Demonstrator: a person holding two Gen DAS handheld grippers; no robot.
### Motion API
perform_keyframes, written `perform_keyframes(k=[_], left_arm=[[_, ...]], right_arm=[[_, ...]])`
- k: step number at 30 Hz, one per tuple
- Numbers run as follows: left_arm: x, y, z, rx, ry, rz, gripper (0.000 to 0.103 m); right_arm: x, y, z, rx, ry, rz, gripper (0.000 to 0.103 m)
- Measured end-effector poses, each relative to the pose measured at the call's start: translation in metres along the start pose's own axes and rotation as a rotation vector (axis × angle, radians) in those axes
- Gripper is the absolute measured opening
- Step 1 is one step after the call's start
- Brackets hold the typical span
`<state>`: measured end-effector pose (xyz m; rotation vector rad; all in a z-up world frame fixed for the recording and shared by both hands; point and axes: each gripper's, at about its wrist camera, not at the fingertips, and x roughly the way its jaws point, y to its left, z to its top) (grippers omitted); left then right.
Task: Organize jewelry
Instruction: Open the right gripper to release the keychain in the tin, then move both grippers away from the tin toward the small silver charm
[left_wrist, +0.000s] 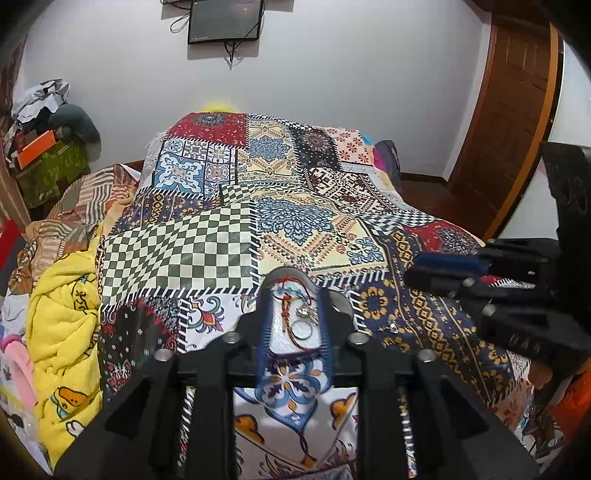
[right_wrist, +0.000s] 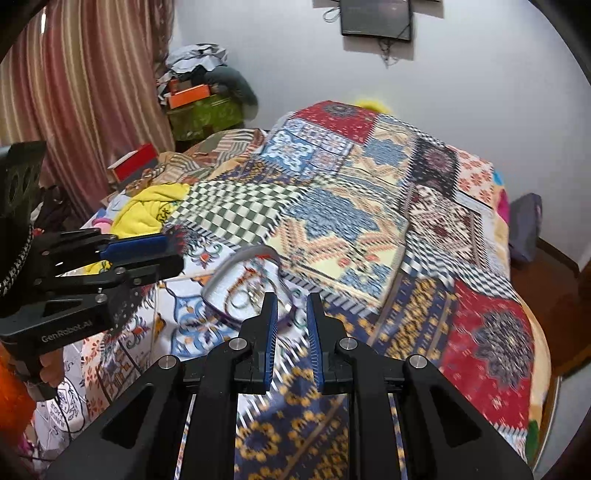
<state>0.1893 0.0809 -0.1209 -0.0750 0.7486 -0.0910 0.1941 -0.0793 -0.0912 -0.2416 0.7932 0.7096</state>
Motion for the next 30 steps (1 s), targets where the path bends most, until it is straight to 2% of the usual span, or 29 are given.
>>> perform_keyframes(k=[6,10,17,24,30], left_arm=[[-0.001,-0.018,-0.013,0.022,0.028,-0.035,0.028],[0.012,-0.03,-0.025,0.023,0.077,-0.06,0.028],[0.054,-0.058,-0.044,0.043,0.183,-0.124,0.028],[0.099,-0.08,-0.044,0.036,0.249,-0.178,0.027],[0.128,-0.093,-0.039,0.039,0.29,-0.204,0.017]], right_arm=[[0.002,-0.016,-0.023,0.029,0.048,-0.061,0.014],[0.007,-0.031,-0.042,0.076,0.091,-0.065,0.014],[0.01,-0.057,-0.071,0.156,0.138,-0.068,0.014],[0.01,-0.073,-0.082,0.198,0.146,-0.051,0.014],[0.015,-0.082,-0.081,0.216,0.138,-0.031,0.015]])
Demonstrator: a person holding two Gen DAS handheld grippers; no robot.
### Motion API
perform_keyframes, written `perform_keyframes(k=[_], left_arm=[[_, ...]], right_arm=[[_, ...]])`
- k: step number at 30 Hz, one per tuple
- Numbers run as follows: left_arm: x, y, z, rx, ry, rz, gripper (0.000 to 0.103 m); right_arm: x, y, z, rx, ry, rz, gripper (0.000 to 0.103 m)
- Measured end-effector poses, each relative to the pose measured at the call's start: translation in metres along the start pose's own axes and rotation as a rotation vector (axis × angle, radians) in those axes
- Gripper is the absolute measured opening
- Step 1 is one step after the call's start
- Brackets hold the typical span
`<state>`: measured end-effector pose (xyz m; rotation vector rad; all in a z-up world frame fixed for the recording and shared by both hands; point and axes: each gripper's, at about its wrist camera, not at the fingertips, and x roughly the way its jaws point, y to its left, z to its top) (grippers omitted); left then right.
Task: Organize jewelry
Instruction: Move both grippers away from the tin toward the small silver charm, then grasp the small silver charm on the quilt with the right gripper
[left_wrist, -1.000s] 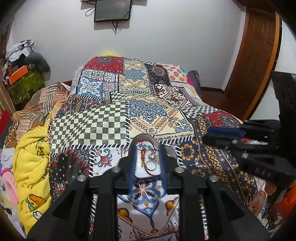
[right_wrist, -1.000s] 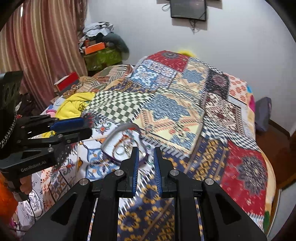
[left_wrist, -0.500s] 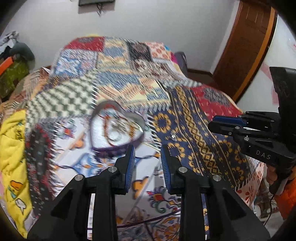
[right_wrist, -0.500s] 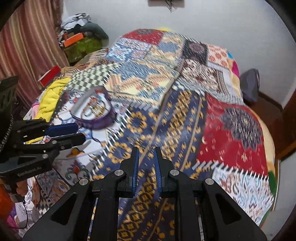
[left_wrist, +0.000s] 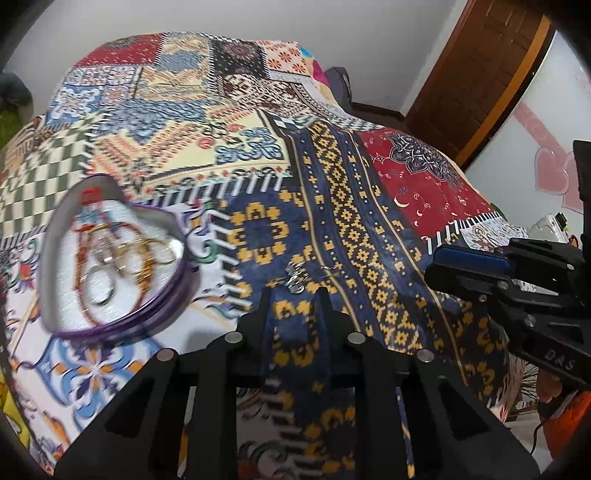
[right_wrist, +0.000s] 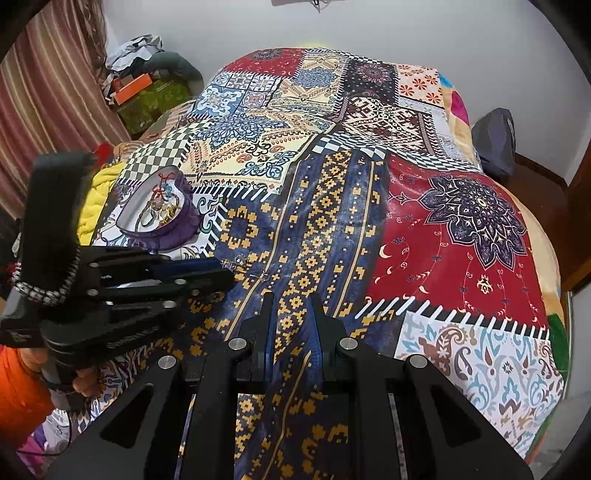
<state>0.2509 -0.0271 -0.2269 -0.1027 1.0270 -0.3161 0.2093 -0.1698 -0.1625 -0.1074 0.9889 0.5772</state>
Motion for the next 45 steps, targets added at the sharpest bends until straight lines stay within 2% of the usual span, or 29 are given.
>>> perform_keyframes(k=[1,5,6,9,15,16,22,27,33,34,35,38,45], left_arm=[[0.005,-0.001,0.002,0.004,0.008,0.001,0.014],[0.014,-0.001,0.005,-0.003,0.009,0.003,0.01],[0.014,0.0,0.005,-0.007,0.007,0.003,0.006],[0.014,0.005,0.004,-0.024,0.0,-0.006,0.005],[-0.001,0.011,-0.003,-0.021,-0.041,0.038,0.005],[-0.004,0.013,-0.005,-0.022,-0.047,0.042,0.0],[-0.017,0.031,-0.014,-0.045,-0.057,0.049,0.0],[-0.023,0.044,-0.018,-0.071,-0.058,0.042,0.0],[-0.021,0.039,-0.022,-0.042,-0.051,0.04,0.0],[-0.02,0.037,-0.022,-0.031,-0.051,0.051,0.0],[-0.019,0.036,-0.023,-0.026,-0.05,0.057,0.001],[-0.018,0.032,-0.021,-0.014,-0.045,0.057,0.004],[-0.011,0.02,-0.009,0.02,-0.031,0.041,0.02]], right_arm=[[0.001,0.0,0.001,0.0,-0.001,0.002,0.015],[0.006,0.001,0.003,-0.003,0.002,0.018,0.015],[0.008,0.002,0.004,-0.006,0.003,0.021,0.015],[0.012,0.005,0.009,-0.02,0.007,0.028,0.015],[0.027,0.017,0.019,-0.063,0.019,0.033,0.021],[0.03,0.02,0.021,-0.074,0.023,0.035,0.021],[0.053,0.032,0.028,-0.109,0.055,0.021,0.021],[0.055,0.032,0.03,-0.103,0.057,0.034,0.021],[0.072,0.038,0.029,-0.135,0.108,0.018,0.019],[0.072,0.038,0.029,-0.135,0.103,0.018,0.011],[0.071,0.038,0.029,-0.134,0.105,0.026,0.009],[0.068,0.035,0.028,-0.12,0.099,0.036,0.009],[0.052,0.028,0.024,-0.087,0.062,0.049,0.009]])
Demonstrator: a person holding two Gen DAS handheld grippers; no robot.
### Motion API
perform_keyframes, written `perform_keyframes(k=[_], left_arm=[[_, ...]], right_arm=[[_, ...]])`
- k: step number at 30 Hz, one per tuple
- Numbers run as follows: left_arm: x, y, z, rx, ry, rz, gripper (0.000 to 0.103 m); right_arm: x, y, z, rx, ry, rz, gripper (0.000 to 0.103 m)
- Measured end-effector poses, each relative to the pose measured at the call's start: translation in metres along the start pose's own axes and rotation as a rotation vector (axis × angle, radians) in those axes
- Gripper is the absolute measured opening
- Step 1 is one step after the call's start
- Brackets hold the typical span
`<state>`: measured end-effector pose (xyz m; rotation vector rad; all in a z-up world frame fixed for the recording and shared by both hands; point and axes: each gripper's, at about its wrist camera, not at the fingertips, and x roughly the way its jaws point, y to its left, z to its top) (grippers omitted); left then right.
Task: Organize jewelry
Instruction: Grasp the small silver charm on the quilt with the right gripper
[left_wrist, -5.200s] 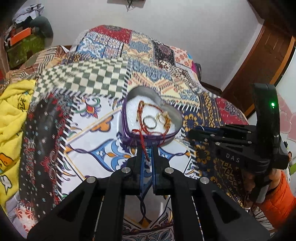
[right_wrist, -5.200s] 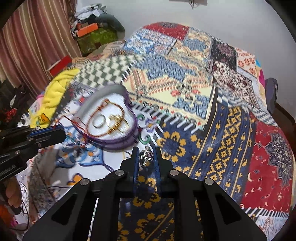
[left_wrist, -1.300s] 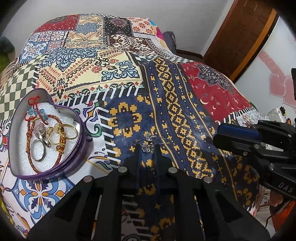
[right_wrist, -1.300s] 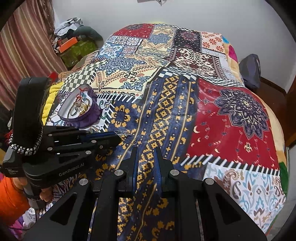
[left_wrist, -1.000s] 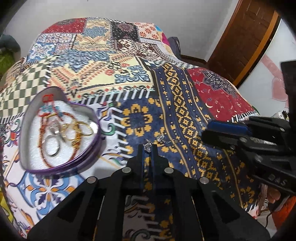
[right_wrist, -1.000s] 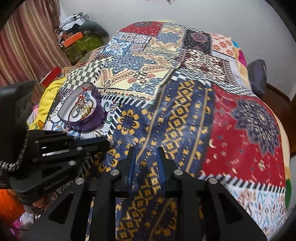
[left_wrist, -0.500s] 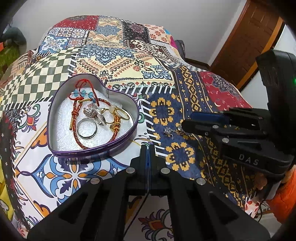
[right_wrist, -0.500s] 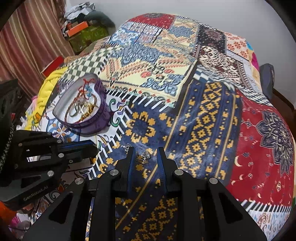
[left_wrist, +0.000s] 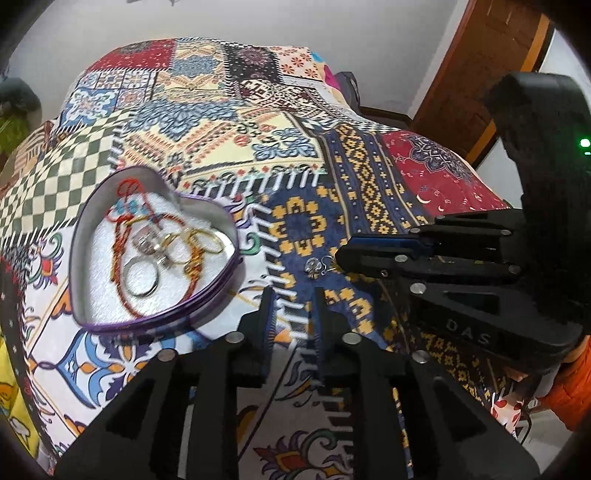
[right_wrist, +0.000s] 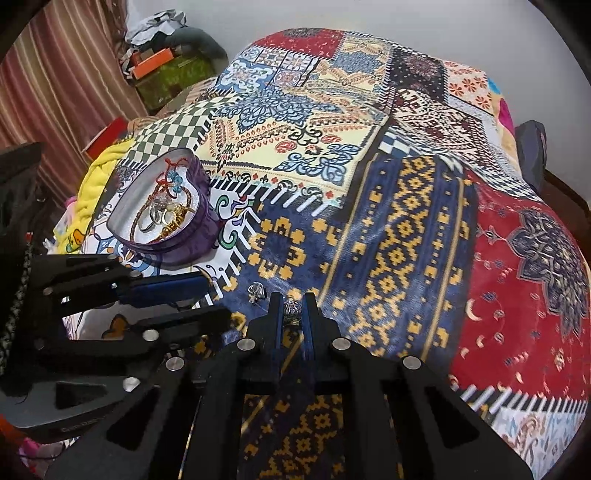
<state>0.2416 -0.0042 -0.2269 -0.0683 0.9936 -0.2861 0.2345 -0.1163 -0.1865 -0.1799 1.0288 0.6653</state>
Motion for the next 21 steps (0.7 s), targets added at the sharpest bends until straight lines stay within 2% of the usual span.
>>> perform_keyframes(k=[7,10,21], left_arm=[[0.012,-0.014,0.007,0.027,0.023,-0.033,0.023],[0.018,-0.02,0.01,0.04,0.026,-0.024,0.023],[0.03,-0.028,0.026,0.019,0.04,-0.056,0.023]], right_arm=[[-0.004,-0.012,-0.011,0.015,0.016,-0.02,0.009],[-0.004,-0.018,-0.016,0.025,0.023,-0.025,0.009],[-0.003,-0.022,-0.019,0.032,0.018,-0.023,0.009]])
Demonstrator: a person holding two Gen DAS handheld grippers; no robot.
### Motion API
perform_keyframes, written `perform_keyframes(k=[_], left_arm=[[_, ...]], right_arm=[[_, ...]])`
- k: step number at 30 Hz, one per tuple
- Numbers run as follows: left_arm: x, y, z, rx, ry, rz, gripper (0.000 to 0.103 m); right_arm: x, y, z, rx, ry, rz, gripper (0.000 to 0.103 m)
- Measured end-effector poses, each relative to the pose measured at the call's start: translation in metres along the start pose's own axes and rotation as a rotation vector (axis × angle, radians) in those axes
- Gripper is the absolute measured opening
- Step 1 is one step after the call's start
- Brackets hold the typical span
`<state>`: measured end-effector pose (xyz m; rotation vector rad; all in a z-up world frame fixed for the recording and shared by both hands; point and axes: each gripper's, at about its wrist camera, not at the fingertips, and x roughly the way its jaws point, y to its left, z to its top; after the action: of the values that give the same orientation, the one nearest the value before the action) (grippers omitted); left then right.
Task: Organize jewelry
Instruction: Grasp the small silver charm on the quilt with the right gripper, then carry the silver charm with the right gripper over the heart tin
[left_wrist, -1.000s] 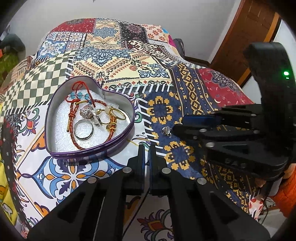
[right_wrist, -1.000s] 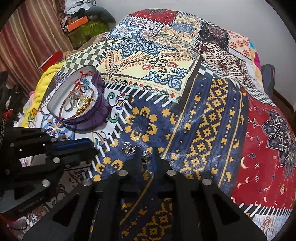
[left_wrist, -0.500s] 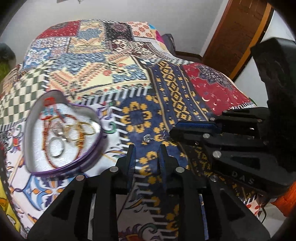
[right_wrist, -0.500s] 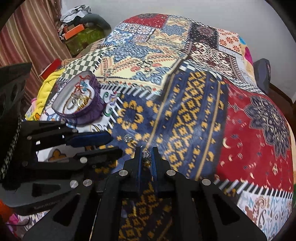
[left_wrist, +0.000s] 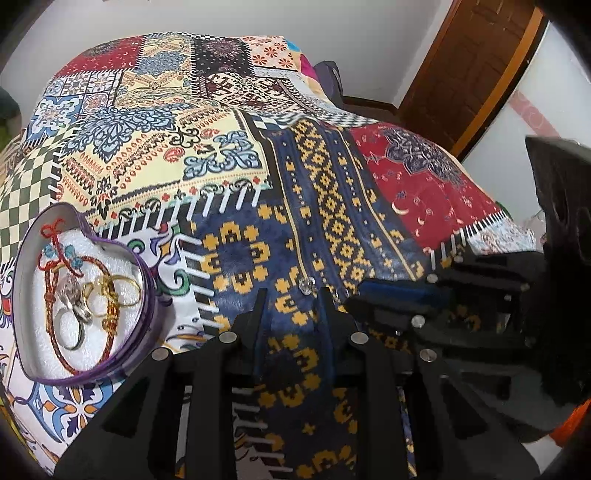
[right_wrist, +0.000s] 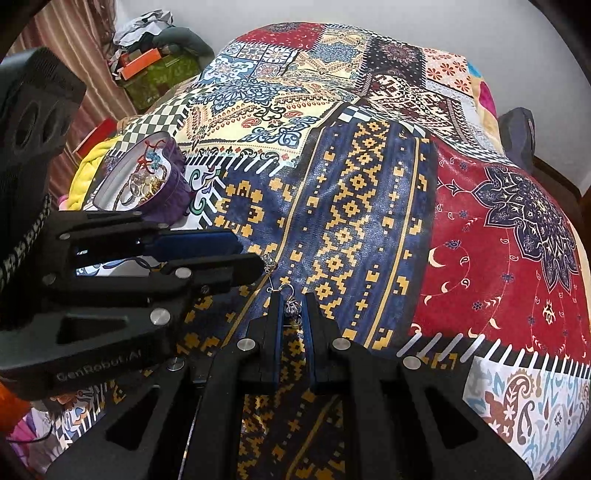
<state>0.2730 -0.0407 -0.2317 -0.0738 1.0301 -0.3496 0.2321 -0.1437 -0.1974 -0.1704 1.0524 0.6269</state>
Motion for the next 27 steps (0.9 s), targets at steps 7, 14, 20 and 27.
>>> perform_keyframes(k=[7,14,20,27], left_arm=[[0.006,0.002,0.009,-0.009,0.008,-0.028,0.023],[0.019,-0.003,0.012,0.015,0.017,-0.027,0.009],[0.017,-0.001,0.009,0.007,0.009,-0.037,0.008],[-0.007,0.002,-0.007,-0.023,-0.019,-0.047,0.008]], right_arm=[[-0.001,0.002,-0.003,-0.005,0.003,0.008,0.009],[-0.004,0.001,-0.005,0.007,-0.003,0.01,0.009],[-0.009,-0.001,-0.006,0.026,-0.016,0.007,0.009],[-0.017,0.006,-0.005,0.033,-0.033,0.037,0.009]])
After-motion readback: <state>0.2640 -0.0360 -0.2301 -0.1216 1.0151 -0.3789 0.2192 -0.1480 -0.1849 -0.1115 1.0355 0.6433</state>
